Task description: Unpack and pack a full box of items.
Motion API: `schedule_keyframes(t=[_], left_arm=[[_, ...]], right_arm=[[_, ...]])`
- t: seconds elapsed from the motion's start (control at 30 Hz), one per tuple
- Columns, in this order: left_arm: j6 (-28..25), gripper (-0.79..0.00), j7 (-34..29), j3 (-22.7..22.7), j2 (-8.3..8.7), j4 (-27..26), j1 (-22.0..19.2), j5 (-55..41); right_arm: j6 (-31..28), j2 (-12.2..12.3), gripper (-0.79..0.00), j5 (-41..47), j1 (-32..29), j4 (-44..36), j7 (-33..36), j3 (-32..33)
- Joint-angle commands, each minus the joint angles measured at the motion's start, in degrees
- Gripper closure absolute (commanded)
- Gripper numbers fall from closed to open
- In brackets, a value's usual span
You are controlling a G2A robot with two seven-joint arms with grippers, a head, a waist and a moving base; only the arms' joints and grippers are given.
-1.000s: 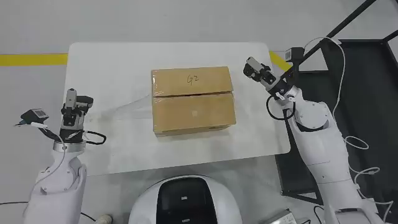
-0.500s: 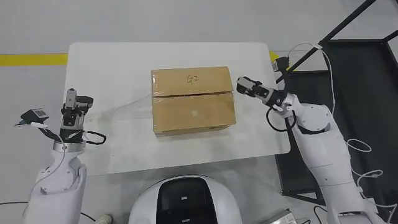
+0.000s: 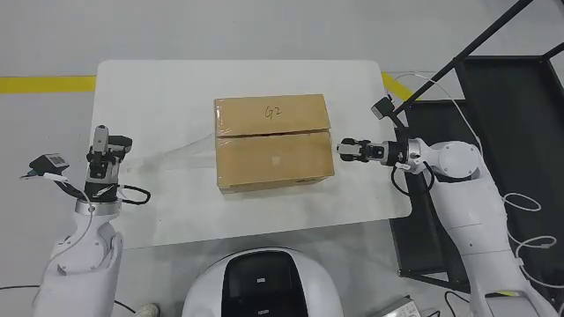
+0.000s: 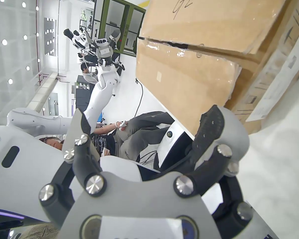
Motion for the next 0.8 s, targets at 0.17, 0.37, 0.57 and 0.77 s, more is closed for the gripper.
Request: schedule_keyframes(t=[0.17, 0.37, 0.57, 0.77], left_arm=[[0.00, -0.785, 0.00, 0.00, 0.00, 0.00, 0.00, 0.00], [0.00, -0.785, 0.00, 0.00, 0.00, 0.00, 0.00, 0.00], [0.00, -0.785, 0.00, 0.00, 0.00, 0.00, 0.00, 0.00], [0.00, -0.785, 0.00, 0.00, 0.00, 0.00, 0.00, 0.00]], right_arm=[[-0.01, 0.00, -0.785, -0.01, -0.01, -0.01, 0.01, 0.00], [0.17, -0.08, -0.785, -3.22, 0.90, 0.16, -1.83, -2.32], [-1.72, -0.21, -0.785, -4.79, 4.93, 6.06, -4.42, -4.54], [-3.85, -0.50, -0.785, -5.00, 8.87, 12.70, -5.56, -7.15]])
